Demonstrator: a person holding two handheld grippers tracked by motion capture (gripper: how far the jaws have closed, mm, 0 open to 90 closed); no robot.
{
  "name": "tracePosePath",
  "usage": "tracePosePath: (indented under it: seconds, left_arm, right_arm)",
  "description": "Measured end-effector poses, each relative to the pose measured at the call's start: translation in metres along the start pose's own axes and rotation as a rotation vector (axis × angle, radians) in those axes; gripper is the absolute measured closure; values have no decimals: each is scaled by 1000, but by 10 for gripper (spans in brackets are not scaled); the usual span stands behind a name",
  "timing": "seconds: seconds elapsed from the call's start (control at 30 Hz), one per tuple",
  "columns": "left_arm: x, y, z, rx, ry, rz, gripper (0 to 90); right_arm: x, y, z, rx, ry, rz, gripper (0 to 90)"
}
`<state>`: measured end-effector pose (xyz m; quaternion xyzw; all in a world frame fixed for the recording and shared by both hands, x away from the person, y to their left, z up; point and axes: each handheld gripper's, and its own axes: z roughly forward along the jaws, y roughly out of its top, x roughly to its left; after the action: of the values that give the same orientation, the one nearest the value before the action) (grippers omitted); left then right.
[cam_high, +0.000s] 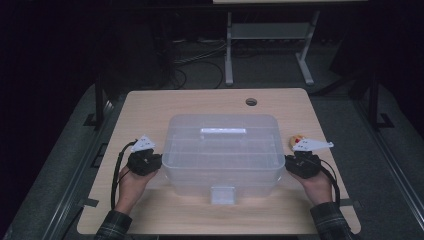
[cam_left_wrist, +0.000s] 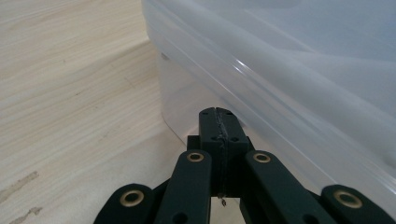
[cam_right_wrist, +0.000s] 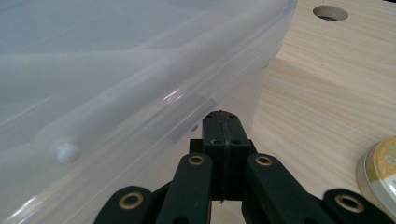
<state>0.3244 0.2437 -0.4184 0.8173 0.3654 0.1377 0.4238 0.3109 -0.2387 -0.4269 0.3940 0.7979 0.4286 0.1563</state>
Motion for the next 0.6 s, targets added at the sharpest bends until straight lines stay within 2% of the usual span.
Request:
tracePosePath:
  seconds: [0.17, 0.4, 0.5, 0.53, 0.6]
  left_arm:
    - [-5, -3, -2, -4, -12, 2, 900]
    - [-1, -5, -1, -5, -28, 6, 900]
    - [1, -9, 0, 32, 13, 14, 897]
    - [1, -9, 0, 32, 13, 14, 835]
    - [5, -11, -4, 40, 20, 8, 815]
  right_arm:
    - [3, -4, -6, 4, -2, -5, 900]
    - [0, -6, -7, 0, 18, 0, 900]
    - [1, -6, -7, 27, -20, -26, 874]
    - [1, -6, -7, 27, -20, -26, 874]
    - [-3, -8, -9, 42, -26, -9, 816]
